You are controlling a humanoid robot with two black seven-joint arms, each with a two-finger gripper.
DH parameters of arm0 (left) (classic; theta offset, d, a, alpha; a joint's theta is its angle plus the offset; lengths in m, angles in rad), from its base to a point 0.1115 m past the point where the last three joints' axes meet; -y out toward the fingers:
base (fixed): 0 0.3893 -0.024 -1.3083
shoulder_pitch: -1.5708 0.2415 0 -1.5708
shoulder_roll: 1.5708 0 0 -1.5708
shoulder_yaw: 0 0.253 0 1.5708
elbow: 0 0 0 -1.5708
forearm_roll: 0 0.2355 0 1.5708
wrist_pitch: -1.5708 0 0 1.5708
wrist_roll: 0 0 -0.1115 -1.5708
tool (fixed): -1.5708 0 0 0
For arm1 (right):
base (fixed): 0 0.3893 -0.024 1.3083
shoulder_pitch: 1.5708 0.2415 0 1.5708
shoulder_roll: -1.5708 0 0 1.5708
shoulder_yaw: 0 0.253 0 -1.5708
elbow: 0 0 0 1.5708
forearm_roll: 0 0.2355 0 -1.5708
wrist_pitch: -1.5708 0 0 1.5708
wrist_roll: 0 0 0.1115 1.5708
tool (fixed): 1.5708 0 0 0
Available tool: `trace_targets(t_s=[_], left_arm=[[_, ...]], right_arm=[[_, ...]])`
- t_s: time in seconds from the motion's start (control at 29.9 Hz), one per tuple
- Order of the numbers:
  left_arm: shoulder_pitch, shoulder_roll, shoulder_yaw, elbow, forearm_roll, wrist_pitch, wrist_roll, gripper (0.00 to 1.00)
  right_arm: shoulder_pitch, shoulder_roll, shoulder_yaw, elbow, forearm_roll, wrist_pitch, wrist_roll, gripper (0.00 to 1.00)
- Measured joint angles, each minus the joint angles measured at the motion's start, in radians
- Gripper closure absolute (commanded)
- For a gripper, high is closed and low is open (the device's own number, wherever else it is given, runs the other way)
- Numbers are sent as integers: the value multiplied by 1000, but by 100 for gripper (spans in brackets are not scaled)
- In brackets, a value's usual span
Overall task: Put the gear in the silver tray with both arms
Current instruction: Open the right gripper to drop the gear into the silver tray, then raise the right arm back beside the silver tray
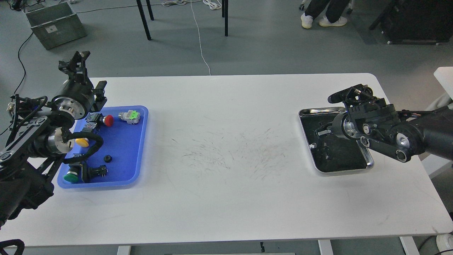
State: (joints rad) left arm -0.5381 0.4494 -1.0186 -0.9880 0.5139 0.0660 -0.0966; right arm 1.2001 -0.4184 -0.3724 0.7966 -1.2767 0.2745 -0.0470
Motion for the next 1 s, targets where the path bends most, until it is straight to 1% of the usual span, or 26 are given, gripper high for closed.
trace_targets(t_s=[0.13,0.4,0.53,0.67,0.77,0.87,1.0], left_arm=[[1,0,0,0,1,0,0,2],[1,-1,0,0,2,0,0,2],[1,-1,0,1,3,0,0,2],[1,0,0,6,3,0,0,2],[-6,3,0,9,3,5,0,2],[-17,6,0,9,3,10,0,2],[-28,31,-1,2,1,10,0,2]], right_arm=[[5,-46,58,28,9,-16,0,5],[5,-166,206,162,26,-14,-2,5],[-2,-204,292,192,89,-14,-4,5],[-9,-220,402,205,246,-16,-3,5],[-20,-215,517,199,412,-22,-1,5],[-54,-194,638,182,592,-25,-1,5],[-124,-133,793,128,809,-24,-1,5]])
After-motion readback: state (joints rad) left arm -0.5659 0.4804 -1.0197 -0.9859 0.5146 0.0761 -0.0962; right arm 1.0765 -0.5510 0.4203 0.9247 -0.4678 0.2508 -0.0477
